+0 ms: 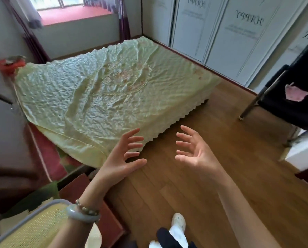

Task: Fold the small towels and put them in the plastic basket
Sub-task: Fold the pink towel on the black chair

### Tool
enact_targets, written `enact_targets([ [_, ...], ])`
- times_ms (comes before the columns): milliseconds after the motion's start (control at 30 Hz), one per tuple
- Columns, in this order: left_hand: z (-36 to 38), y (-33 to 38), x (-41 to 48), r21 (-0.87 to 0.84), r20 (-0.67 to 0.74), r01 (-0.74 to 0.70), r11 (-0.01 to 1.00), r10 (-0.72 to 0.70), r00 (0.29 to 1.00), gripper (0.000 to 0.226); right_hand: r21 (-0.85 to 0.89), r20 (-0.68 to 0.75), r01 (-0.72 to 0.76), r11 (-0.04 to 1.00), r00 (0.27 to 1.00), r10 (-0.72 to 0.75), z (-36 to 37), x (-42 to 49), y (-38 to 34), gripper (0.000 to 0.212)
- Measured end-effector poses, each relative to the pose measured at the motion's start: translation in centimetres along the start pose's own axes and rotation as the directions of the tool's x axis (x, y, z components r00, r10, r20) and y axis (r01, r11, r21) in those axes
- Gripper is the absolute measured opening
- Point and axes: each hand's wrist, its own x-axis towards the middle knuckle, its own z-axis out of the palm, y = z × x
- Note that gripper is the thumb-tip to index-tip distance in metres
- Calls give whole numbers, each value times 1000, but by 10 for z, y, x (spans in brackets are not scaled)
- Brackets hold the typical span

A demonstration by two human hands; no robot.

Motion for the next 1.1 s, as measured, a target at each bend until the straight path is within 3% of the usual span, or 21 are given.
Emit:
enact_targets([
  [333,141,26,165,-40,127,-41,998,46,991,82,-45,-146,-3,999,989,-4,-190,61,18,80],
  [567,211,41,256,-68,242,-59,996,74,967,83,-42,-283,-21,999,959,8,-279,84,32,78],
  [867,276,43,405,-81,386,-82,993,107,916,85,-39,-461,-75,996,886,49,-373,152,50,76],
  [1100,321,60,541,-98,525,-115,988,150,838,79,-44,-604,-102,994,795,55,-448,229,51,76],
])
